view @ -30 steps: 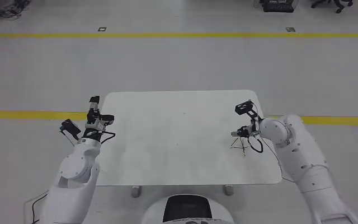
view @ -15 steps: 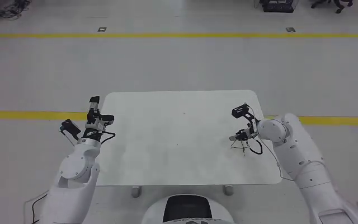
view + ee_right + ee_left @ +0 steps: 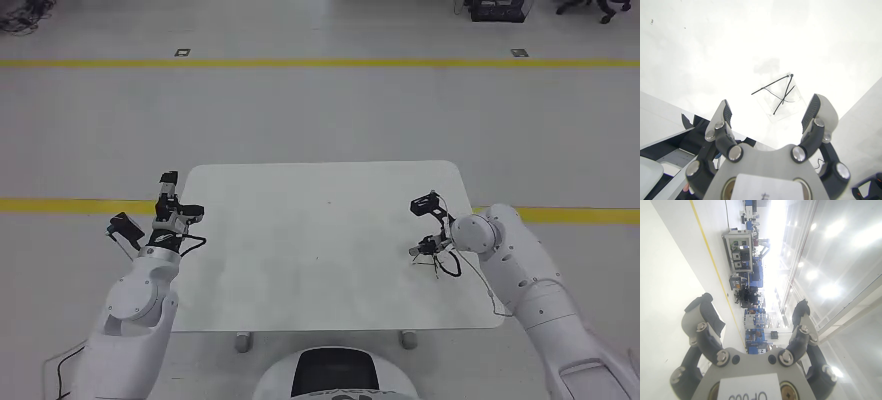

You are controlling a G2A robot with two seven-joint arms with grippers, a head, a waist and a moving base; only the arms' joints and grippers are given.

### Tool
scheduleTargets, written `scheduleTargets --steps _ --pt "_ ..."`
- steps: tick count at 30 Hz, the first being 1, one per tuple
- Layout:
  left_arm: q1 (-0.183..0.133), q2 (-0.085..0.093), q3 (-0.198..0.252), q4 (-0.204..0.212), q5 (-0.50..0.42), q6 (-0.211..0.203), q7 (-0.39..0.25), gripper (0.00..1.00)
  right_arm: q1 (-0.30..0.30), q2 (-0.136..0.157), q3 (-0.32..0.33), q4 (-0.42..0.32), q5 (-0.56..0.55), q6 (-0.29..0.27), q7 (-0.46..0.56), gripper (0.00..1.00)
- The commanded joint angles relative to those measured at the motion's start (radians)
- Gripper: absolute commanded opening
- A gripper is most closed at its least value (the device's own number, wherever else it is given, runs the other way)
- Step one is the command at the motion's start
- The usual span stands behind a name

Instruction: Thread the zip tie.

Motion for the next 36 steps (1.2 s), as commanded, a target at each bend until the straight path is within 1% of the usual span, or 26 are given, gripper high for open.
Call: scheduleTargets --steps 1,6,7,9,11,12,20,24,29,30,32,35,36 --pt "0.000 0.000 0.000 0.000 0.000 0.000 0.000 1.00 0.000 0.000 0.000 0.000 0.000 0.000 0.000 1.00" --pt "0.000 0.000 0.000 0.000 0.000 0.000 0.000 1.00 -0.001 0.000 0.001 -0.002 -0.005 0.004 -0.007 1.00" --pt "0.000 0.000 0.000 0.000 0.000 0.000 0.000 1.00 -0.009 0.001 0.000 -0.004 -0.020 0.020 -0.023 1.00" --pt "0.000 0.000 0.000 0.000 0.000 0.000 0.000 1.00 -0.018 0.001 -0.001 -0.013 -0.033 0.053 -0.020 1.00" --pt "0.000 0.000 0.000 0.000 0.000 0.000 0.000 1.00 -0.024 0.002 -0.004 -0.031 -0.038 0.067 -0.008 1.00" --pt "0.000 0.000 0.000 0.000 0.000 0.000 0.000 1.00 -0.027 0.002 -0.005 -0.042 -0.044 0.062 -0.007 1.00" --pt "0.000 0.000 0.000 0.000 0.000 0.000 0.000 1.00 -0.027 0.002 -0.005 -0.042 -0.044 0.062 -0.007 1.00" --pt "0.000 0.000 0.000 0.000 0.000 0.000 0.000 1.00 -0.037 0.002 -0.010 -0.040 -0.066 0.081 -0.037 1.00" --pt "0.000 0.000 0.000 0.000 0.000 0.000 0.000 1.00 -0.034 0.000 -0.020 -0.023 -0.068 0.083 -0.039 1.00" --pt "0.000 0.000 0.000 0.000 0.000 0.000 0.000 1.00 -0.033 0.000 -0.022 -0.020 -0.068 0.084 -0.039 0.93" --pt "0.000 0.000 0.000 0.000 0.000 0.000 0.000 1.00 -0.031 -0.001 -0.025 -0.015 -0.074 0.093 -0.041 0.69" --pt "0.000 0.000 0.000 0.000 0.000 0.000 0.000 1.00 -0.029 -0.003 -0.031 -0.007 -0.077 0.102 -0.045 0.60" --pt "0.000 0.000 0.000 0.000 0.000 0.000 0.000 1.00 -0.028 -0.004 -0.032 -0.003 -0.077 0.104 -0.046 0.55"
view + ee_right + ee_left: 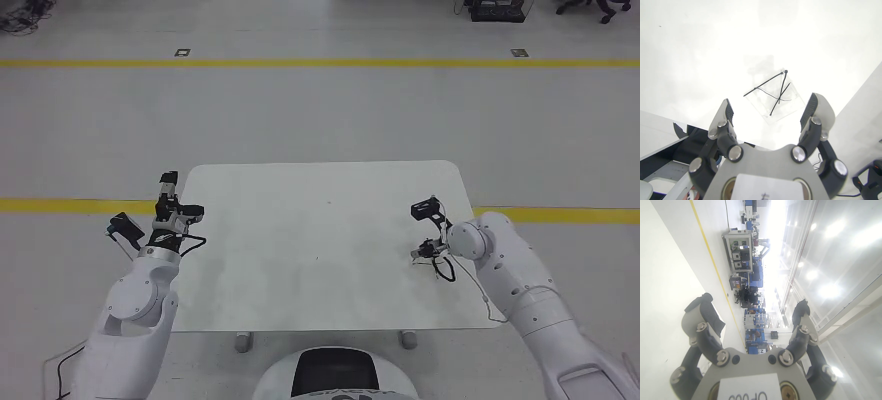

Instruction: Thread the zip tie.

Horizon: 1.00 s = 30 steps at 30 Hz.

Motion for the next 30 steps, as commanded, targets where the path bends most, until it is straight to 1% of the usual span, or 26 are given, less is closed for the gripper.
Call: scheduleTargets --steps 1,8,16,17,21,26,30 --pt "0.000 0.000 0.000 0.000 0.000 0.000 0.000 1.00 0.002 -0.001 -0.003 0.007 -0.001 0.003 -0.002 0.50" --pt "0.000 0.000 0.000 0.000 0.000 0.000 0.000 1.00 0.012 -0.006 -0.016 0.038 -0.003 0.010 -0.013 0.44" --pt "0.000 0.000 0.000 0.000 0.000 0.000 0.000 1.00 0.019 -0.011 -0.026 0.077 -0.003 0.012 -0.044 0.40" --pt "0.000 0.000 0.000 0.000 0.000 0.000 0.000 1.00 0.019 -0.011 -0.027 0.079 -0.008 0.013 -0.053 0.41" --pt "0.000 0.000 0.000 0.000 0.000 0.000 0.000 1.00 0.010 -0.012 -0.032 0.078 -0.028 0.025 -0.088 0.40" --pt "0.000 0.000 0.000 0.000 0.000 0.000 0.000 1.00 -0.005 -0.012 -0.032 0.069 -0.047 0.030 -0.113 0.33" --pt "0.000 0.000 0.000 0.000 0.000 0.000 0.000 1.00 -0.009 -0.012 -0.033 0.068 -0.061 0.038 -0.116 0.31"
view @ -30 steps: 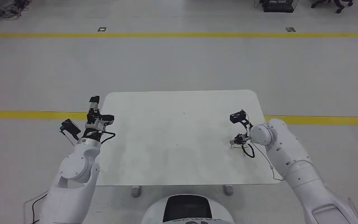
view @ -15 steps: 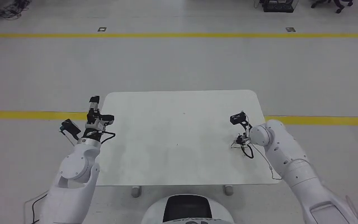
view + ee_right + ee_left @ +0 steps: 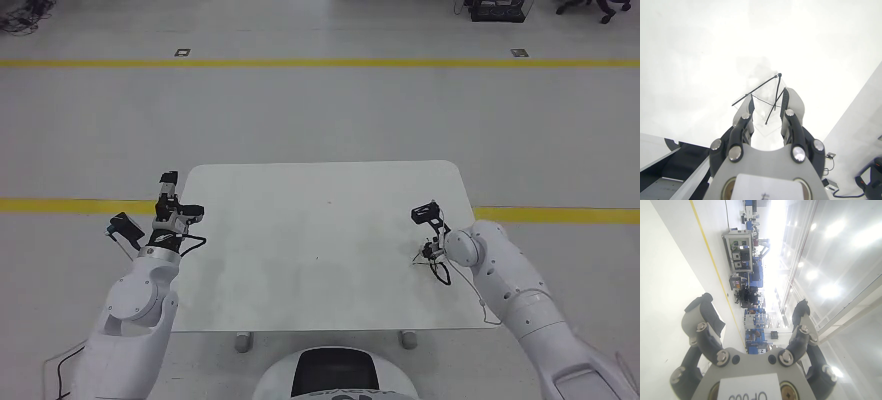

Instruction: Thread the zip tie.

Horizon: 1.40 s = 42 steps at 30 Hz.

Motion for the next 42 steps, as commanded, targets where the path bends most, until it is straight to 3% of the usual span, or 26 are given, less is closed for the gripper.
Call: scheduleTargets --steps 1,21,42 --pt "0.000 0.000 0.000 0.000 0.000 0.000 0.000 1.00 -0.001 -0.001 -0.001 -0.001 -0.007 0.006 0.000 0.31" --pt "0.000 0.000 0.000 0.000 0.000 0.000 0.000 1.00 0.024 -0.019 -0.035 0.067 -0.035 0.030 -0.022 0.14" --pt "0.000 0.000 0.000 0.000 0.000 0.000 0.000 1.00 0.062 -0.047 -0.074 0.149 -0.061 0.067 -0.057 0.11"
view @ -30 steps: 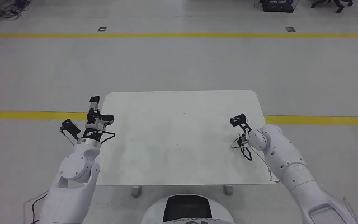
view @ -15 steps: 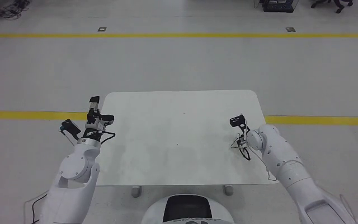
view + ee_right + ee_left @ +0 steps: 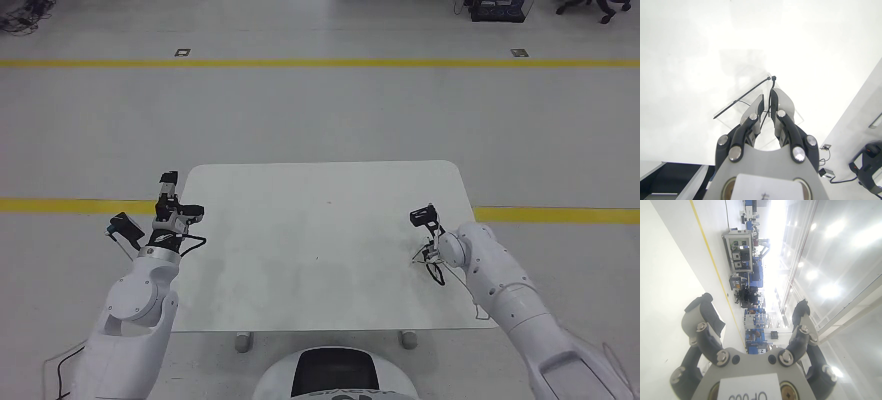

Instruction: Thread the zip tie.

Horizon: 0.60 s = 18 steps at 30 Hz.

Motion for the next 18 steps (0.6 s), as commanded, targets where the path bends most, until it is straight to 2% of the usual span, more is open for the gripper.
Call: scheduleTargets --steps 1,18 --pt "0.000 0.000 0.000 0.000 0.000 0.000 0.000 1.00 0.001 -0.001 -0.001 0.003 -0.003 0.003 -0.002 0.11" --pt "0.000 0.000 0.000 0.000 0.000 0.000 0.000 1.00 -0.014 -0.005 0.010 -0.012 -0.032 0.019 0.020 0.13"
